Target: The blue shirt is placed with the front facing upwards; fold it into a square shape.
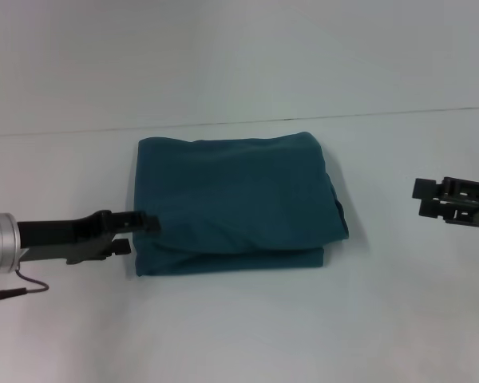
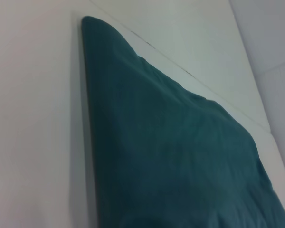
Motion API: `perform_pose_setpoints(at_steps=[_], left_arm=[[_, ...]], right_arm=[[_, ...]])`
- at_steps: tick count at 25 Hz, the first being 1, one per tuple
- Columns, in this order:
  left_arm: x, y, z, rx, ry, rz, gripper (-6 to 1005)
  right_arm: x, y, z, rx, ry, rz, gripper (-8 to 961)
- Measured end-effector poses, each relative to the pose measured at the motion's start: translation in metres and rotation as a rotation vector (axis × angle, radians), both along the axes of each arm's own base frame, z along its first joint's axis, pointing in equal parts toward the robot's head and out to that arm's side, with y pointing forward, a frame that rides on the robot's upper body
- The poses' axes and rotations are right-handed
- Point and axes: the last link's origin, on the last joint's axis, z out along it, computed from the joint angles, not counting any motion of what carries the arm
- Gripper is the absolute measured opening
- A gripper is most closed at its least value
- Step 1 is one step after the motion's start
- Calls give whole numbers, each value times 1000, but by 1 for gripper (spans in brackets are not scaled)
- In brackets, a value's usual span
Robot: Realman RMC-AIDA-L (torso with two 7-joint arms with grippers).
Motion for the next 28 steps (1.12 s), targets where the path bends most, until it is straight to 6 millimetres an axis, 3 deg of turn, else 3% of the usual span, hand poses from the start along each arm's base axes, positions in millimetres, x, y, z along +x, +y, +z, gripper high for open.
perform_pose_setpoints(at_steps=[5, 10, 15, 28], left_arm=[[-1, 6, 3, 32, -14, 61, 799], [1, 11, -9, 40, -9, 99, 856], [2, 16, -20, 38, -10, 143, 855], [0, 24, -22, 54, 66, 142, 855]], right_arm=[[-1, 3, -2, 3, -7, 1, 858], [0, 3, -3, 12, -9, 1, 858], [1, 1, -3, 14, -8, -4, 858], [5, -3, -4, 15, 0, -19, 857]])
